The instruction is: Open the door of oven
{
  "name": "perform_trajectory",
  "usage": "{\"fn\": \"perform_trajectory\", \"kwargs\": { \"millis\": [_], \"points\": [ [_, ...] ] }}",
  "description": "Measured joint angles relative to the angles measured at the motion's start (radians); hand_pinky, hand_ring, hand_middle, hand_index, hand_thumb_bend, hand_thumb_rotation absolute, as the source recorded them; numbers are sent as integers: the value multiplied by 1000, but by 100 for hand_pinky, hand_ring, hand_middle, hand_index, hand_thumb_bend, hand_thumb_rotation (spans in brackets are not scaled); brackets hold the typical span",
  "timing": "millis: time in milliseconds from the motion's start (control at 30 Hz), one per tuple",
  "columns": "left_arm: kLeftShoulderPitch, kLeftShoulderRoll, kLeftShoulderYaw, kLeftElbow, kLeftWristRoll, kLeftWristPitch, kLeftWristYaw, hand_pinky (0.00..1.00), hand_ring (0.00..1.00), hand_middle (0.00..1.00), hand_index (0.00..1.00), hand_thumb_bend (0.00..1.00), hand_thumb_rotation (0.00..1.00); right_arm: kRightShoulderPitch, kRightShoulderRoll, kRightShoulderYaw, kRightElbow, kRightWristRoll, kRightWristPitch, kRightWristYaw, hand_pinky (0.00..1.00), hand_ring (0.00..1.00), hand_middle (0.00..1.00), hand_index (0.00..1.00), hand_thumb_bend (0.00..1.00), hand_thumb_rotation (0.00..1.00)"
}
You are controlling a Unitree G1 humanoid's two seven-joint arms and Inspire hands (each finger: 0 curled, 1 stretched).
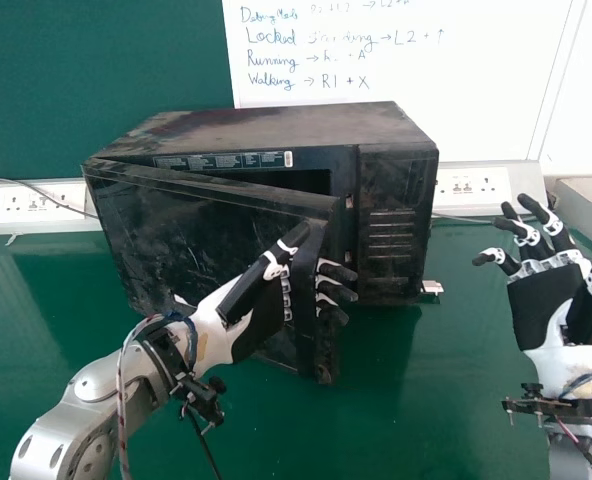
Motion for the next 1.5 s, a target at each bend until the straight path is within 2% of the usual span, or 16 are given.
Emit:
{"fn": "perform_trajectory", "kwargs": {
  "millis": [233, 467, 1067, 1267, 1500],
  "points": [
    [47, 30, 16, -83, -42, 43, 21, 35, 48, 57, 78, 97, 89, -4, 0, 0, 4, -4, -3, 0, 44, 49, 59, 70, 100, 85],
    [89, 44, 51, -127, -105, 68, 41, 35, 47, 58, 80, 97, 85, -5, 0, -1, 8, -1, -2, 8, 44, 49, 59, 70, 100, 83],
    [169, 155, 150, -216, -284, 119, 57, 32, 43, 54, 75, 100, 78, -7, 0, -3, 9, -4, -3, 1, 45, 49, 59, 69, 100, 83],
    [212, 169, 180, -232, -326, 110, 57, 33, 42, 53, 72, 97, 77, -12, 0, -6, 12, -3, -3, 3, 45, 49, 59, 70, 100, 82],
    [268, 207, 221, -238, -374, 77, 18, 35, 43, 54, 72, 94, 73, -17, 0, -8, 12, -3, -3, 0, 44, 49, 59, 69, 100, 82]
  ]
}}
